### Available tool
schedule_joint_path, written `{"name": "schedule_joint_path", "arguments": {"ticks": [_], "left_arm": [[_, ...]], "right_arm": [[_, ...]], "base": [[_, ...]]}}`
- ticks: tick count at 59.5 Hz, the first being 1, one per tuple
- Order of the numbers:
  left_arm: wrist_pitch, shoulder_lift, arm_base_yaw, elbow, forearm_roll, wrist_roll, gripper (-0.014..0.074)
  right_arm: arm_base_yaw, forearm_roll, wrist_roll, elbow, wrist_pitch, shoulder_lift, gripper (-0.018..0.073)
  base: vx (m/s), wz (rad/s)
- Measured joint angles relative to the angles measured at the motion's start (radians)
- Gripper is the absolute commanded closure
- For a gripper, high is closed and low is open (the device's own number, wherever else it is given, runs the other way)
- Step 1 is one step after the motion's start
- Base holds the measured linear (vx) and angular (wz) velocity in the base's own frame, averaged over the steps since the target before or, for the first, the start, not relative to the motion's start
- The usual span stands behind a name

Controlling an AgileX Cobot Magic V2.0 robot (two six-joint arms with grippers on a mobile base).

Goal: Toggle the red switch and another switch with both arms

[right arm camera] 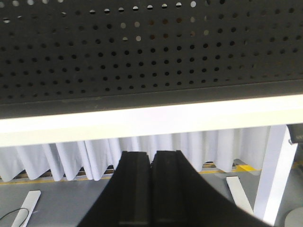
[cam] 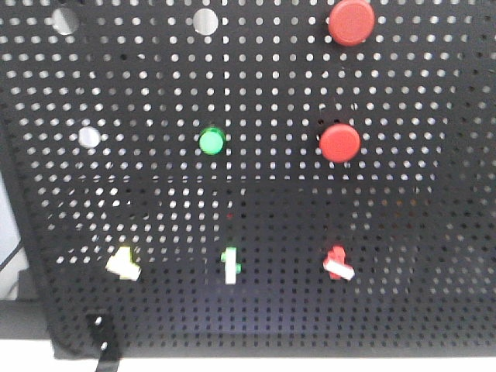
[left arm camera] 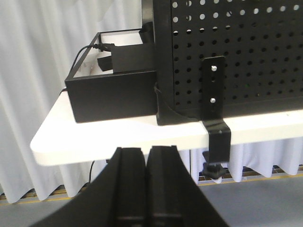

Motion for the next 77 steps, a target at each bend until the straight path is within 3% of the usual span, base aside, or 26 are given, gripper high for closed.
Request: {"name": "schedule_joint_path", "arguments": {"ticks": [52, 59, 71, 77], "left_arm": [[0.0, 0.0, 0.0, 0.0, 0.0, 0.0, 0.0594], [-0.003, 0.0, 0.0, 0.0, 0.0, 0.0, 0.0594], [-0.093, 0.0, 0.0, 0.0, 0.0, 0.0, 0.0594], [-0.193, 0.0, 0.0, 0.0, 0.0, -0.001, 0.0594]], "right_arm": [[0.0, -0.019, 0.0, 0.0, -0.002, 0.0, 0.0566], [0.0, 0.017, 0.014, 0.0, -0.007, 0.0, 0.0566], [0.0, 0.035, 0.02, 0.0, -0.072, 0.0, 0.0566], [0.0, 0.036, 0.02, 0.0, -0.182, 0.0, 0.0566]], "base": [[0.04, -0.01], [0.0, 0.0], [0.0, 0.0], [0.0, 0.0]]}}
